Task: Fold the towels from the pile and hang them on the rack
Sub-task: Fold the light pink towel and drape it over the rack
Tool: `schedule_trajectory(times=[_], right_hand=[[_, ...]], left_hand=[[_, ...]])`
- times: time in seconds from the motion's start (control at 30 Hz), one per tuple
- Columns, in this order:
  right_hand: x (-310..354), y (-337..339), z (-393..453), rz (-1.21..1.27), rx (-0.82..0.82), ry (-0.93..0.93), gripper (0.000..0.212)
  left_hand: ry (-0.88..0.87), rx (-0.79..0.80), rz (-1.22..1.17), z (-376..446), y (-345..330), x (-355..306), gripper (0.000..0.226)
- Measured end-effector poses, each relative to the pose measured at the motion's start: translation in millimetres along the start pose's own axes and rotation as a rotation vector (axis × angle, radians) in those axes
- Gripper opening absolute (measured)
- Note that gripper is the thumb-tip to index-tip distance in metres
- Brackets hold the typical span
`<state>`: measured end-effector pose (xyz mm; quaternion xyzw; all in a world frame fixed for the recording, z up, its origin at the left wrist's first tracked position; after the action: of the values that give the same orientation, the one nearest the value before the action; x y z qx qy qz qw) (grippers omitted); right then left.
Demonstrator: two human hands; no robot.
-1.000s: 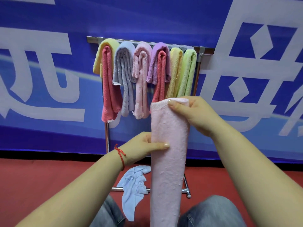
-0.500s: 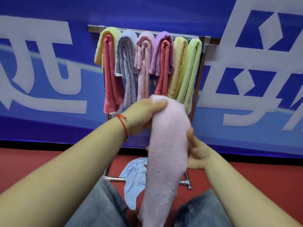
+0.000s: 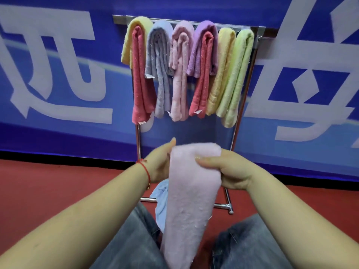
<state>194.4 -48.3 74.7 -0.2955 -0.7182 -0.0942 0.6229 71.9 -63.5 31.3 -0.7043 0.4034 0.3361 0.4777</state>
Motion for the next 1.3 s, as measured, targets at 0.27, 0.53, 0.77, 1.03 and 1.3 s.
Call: schedule_trajectory(times=[0.27, 0.53, 0.77, 1.03, 1.3], right_hand=[[11.9, 38.1, 8.5, 0.271, -0.236, -0.016, 0.017], [1.9, 81.2, 9.9, 0.395, -0.418, -0.006, 0.028], [-37.2, 54.8, 9.5, 0.380, -0.253, -0.175, 0.067], [-19.6, 19.7, 5.1, 0.104, -0.057, -0.032, 0.038], [18.5, 25.6, 9.8, -0.088, -0.229, 0.155, 0.017]], left_hand=[[0.139, 0.329, -0.078, -4.2, -33.9, 54.7, 0.064], [0.063, 0.357, -0.003, -18.6, -29.9, 39.3, 0.027], [-0.142, 0.265, 0.039, -12.0, -38.0, -22.6, 0.019], [-0.234, 0.082, 0.056, -4.9, -24.0, -56.1, 0.030], [-0.099, 0.158, 0.091, -2.7, -20.3, -25.2, 0.047]])
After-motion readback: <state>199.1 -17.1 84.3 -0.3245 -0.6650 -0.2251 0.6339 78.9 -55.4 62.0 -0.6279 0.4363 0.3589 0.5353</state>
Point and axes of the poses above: each hand's wrist, its own z-axis towards the middle knuckle, its own y-axis out of the back of the hand, x = y × z, the point moved 6 cm from there along z, towards the middle knuckle, and after that the axes turned 3 degrees about -y, right-handed, at the moved point
